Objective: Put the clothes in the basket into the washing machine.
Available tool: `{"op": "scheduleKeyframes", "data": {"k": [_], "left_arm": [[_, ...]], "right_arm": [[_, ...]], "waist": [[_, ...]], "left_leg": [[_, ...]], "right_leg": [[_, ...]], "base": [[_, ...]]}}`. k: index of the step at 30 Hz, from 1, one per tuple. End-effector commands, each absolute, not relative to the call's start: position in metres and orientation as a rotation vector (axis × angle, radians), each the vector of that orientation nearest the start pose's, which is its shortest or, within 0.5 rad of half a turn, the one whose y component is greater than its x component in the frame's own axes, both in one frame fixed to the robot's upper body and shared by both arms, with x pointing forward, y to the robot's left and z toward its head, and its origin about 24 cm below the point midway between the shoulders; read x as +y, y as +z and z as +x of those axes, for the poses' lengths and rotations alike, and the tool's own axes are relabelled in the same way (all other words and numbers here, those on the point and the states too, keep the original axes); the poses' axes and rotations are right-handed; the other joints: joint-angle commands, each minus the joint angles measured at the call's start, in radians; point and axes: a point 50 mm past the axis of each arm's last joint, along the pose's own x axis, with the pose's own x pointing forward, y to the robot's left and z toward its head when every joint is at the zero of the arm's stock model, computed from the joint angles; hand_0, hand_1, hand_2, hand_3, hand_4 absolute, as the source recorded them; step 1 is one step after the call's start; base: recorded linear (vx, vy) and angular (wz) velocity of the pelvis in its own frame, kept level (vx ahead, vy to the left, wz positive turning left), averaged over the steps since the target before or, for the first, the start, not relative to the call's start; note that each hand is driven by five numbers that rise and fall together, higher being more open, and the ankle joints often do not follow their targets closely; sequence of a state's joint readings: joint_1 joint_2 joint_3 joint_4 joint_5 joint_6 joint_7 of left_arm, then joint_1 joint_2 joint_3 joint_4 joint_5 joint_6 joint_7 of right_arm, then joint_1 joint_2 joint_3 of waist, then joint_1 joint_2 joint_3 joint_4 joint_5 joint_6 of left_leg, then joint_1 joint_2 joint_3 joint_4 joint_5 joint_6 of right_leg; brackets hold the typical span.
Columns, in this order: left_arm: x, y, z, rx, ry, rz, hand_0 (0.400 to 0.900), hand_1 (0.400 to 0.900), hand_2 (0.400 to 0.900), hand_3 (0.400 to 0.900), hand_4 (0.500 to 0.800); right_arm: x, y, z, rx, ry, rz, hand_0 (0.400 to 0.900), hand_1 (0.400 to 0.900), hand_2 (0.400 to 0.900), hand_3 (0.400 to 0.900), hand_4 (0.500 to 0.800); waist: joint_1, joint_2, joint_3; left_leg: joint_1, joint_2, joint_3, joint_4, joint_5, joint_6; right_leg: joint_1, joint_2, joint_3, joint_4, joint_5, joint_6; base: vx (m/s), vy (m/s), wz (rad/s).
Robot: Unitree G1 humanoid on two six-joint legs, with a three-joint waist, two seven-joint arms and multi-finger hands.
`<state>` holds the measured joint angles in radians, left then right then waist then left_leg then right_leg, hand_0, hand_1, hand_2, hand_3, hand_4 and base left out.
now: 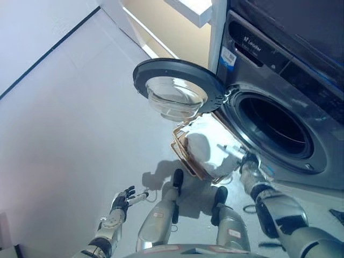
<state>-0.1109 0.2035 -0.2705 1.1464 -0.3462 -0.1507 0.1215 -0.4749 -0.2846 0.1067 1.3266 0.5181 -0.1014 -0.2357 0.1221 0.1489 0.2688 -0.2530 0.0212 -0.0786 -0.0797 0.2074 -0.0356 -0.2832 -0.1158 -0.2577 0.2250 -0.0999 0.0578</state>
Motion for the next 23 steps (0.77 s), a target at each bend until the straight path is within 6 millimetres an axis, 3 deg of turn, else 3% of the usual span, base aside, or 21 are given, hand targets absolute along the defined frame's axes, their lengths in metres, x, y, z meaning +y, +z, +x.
{"op": "scheduleKeyframes", "data": {"k": [1, 3, 7, 12, 15, 23], "left_arm": [[0.225, -0.143, 0.152, 0.956, 0.233, 0.156, 0.9, 0.9, 0.9, 0.9, 0.8], [0.23, -0.144, 0.146, 0.986, 0.236, 0.18, 0.9, 0.9, 0.9, 0.9, 0.8], [0.237, -0.15, 0.13, 1.065, 0.171, 0.253, 0.9, 0.9, 0.9, 0.9, 0.8], [0.241, -0.156, 0.109, 1.155, 0.146, 0.302, 0.9, 0.9, 0.9, 0.9, 0.8], [0.241, -0.159, 0.099, 1.201, 0.11, 0.33, 0.9, 0.9, 0.9, 0.9, 0.8], [0.235, -0.161, 0.095, 1.208, 0.055, 0.366, 0.9, 0.9, 0.9, 0.9, 0.8]], "right_arm": [[-0.255, -0.088, 0.242, 0.746, -0.448, -0.114, 0.9, 0.9, 0.9, 0.9, 0.8], [-0.256, -0.117, 0.197, 0.907, -0.337, -0.3, 0.9, 0.9, 0.9, 0.9, 0.8], [-0.258, -0.143, 0.136, 1.125, -0.172, -0.55, 0.9, 0.9, 0.9, 0.9, 0.8], [-0.262, -0.157, 0.083, 1.293, -0.2, -0.476, 0.9, 0.9, 0.9, 0.9, 0.8], [-0.264, -0.159, 0.07, 1.333, -0.232, -0.427, 0.9, 0.9, 0.9, 0.9, 0.8], [-0.265, -0.159, 0.068, 1.343, -0.223, -0.439, 0.9, 0.9, 0.9, 0.9, 0.8]], "waist": [[-0.022, -0.072, -0.064], [-0.034, -0.112, -0.089], [-0.049, -0.142, -0.124], [-0.068, -0.149, -0.162], [-0.08, -0.145, -0.173], [-0.098, -0.128, -0.19]], "left_leg": [[0.031, -0.031, 0.02, -0.002, -0.092, -0.03], [0.076, -0.029, 0.029, 0.007, -0.113, -0.02], [0.133, -0.02, 0.039, 0.013, -0.137, -0.011], [0.207, -0.016, 0.059, 0.021, -0.171, 0.0], [0.245, -0.014, 0.069, 0.024, -0.186, 0.0], [0.313, -0.003, 0.093, 0.012, -0.2, -0.003]], "right_leg": [[0.132, 0.004, 0.035, -0.232, 0.124, 0.04], [0.171, 0.011, 0.044, -0.237, 0.121, 0.043], [0.224, 0.016, 0.053, -0.237, 0.113, 0.045], [0.286, 0.017, 0.07, -0.236, 0.099, 0.048], [0.321, 0.017, 0.075, -0.232, 0.086, 0.047], [0.373, 0.019, 0.092, -0.251, 0.082, 0.046]], "base": [[0.02, -0.019, -0.22], [0.02, -0.026, -0.21], [0.04, -0.014, -0.18], [0.07, 0.009, -0.17], [0.06, 0.007, -0.05], [0.03, 0.0, -0.08]]}}
